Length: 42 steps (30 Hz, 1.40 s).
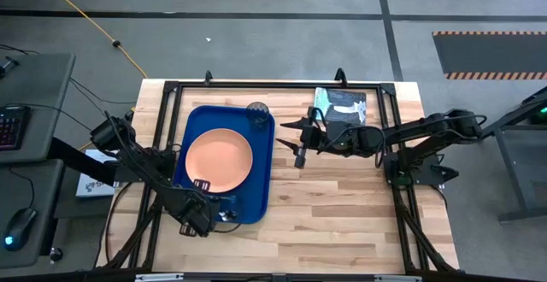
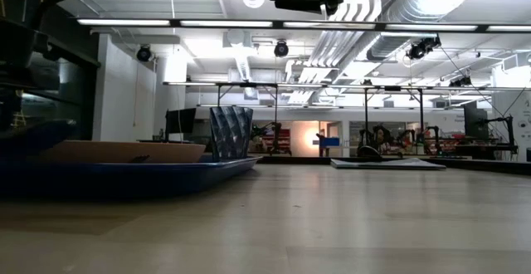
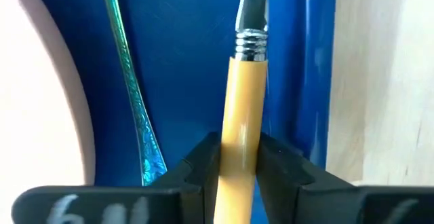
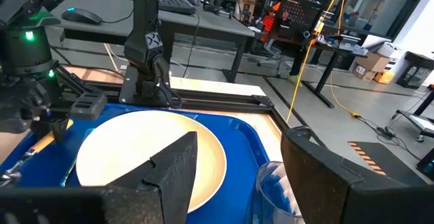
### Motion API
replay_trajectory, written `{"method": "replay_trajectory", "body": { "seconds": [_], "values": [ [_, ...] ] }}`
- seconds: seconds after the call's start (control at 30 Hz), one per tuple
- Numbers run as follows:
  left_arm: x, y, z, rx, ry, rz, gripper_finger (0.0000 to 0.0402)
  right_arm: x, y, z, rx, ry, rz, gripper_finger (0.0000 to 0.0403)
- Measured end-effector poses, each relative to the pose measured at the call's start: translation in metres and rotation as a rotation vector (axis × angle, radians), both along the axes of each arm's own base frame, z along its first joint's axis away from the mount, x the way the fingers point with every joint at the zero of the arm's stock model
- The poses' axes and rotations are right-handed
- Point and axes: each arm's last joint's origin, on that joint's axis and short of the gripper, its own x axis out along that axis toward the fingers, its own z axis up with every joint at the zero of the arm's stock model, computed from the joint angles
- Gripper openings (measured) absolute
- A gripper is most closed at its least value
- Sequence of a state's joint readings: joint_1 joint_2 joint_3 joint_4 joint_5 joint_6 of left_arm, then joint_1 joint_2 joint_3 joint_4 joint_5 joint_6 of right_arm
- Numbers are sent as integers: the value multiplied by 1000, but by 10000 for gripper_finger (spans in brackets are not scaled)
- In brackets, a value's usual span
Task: Pick and place plate/cup/fork/spoon on tray
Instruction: Put the orange spoon below the blue fork on the blue tray, then return to Home Position
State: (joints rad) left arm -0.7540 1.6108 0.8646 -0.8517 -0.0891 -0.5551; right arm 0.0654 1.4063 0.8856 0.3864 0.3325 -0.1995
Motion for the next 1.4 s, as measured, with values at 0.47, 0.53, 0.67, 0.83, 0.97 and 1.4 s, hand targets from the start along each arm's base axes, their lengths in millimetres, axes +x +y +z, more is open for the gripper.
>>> {"method": "replay_trajectory", "body": {
  "seconds": [0.47, 0.53, 0.67, 0.83, 0.97, 1.4],
  "values": [
    [0, 0, 1, -5, -7, 47, 96, 0, 0, -1, 0, 6, 0, 206],
    [1, 1, 2, -10, -7, 59, 99, 0, 0, -1, 0, 6, 0, 206],
    [5, 1, 15, -46, 42, 99, 104, 0, 0, -1, -1, 7, 0, 206],
    [14, 0, 46, -154, 86, 126, 105, 0, 0, -1, 0, 6, 0, 206],
    [15, 5, 78, -134, -66, 24, 96, 0, 0, -1, -1, 7, 0, 206],
    [-39, 111, 167, 135, -866, -14, 5, 0, 0, -2, 17, 15, -1, 206]
  ]
}}
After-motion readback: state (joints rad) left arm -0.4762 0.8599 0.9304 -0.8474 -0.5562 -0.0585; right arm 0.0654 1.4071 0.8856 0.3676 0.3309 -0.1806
